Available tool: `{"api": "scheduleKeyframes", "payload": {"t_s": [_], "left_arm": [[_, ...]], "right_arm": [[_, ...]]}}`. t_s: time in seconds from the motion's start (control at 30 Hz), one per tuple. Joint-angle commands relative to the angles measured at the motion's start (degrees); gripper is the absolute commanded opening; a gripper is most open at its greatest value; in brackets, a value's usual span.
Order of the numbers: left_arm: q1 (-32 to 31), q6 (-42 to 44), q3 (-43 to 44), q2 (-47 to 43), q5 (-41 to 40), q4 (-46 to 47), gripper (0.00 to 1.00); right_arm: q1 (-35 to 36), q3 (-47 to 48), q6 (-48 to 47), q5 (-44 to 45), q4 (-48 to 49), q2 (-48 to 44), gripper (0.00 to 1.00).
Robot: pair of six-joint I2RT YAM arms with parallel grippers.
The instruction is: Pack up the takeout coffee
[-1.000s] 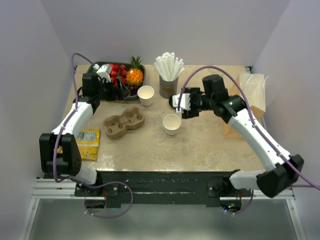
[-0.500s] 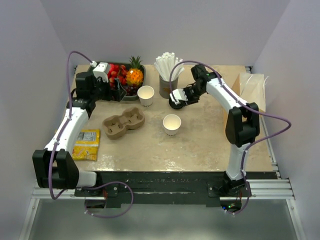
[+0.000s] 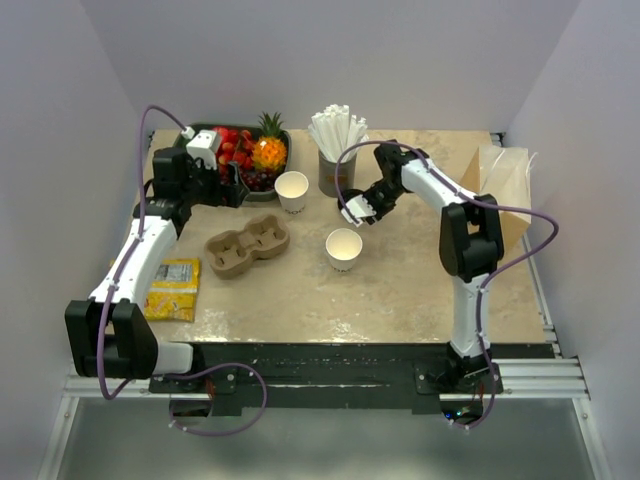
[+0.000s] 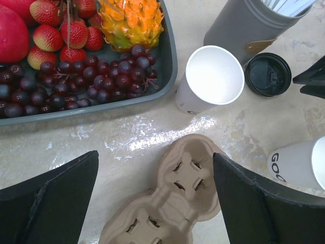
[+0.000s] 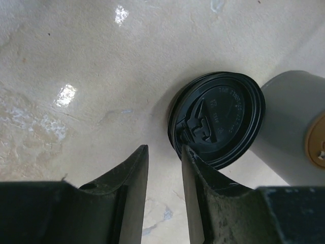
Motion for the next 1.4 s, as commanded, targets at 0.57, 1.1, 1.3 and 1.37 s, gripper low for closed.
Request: {"api": "scheduleKeyframes", "payload": {"t_s": [0.57, 1.1, 1.3, 1.37], "left_arm": [[0.7, 1.1, -1.4, -1.2, -1.2, 2.2, 0.98], [0.9, 1.0, -1.8, -1.6, -1.2, 2.3, 0.98], [0.8, 0.7, -2.1, -1.6, -1.2, 2.6, 0.98], [0.9, 0.6, -2.4, -1.6, -1.2, 2.7, 0.98]], "right_arm": [[1.1, 2.8, -0.7, 3.8, 4.0, 2.7, 0.24], [1.8, 3.0, -0.5, 5.3, 4.3, 3.6, 0.24], [2.1, 3.0, 0.7, 5.3, 4.7, 3.7, 0.16], [2.3, 2.8, 1.0, 5.5, 5.0, 3.6, 0.14]]}}
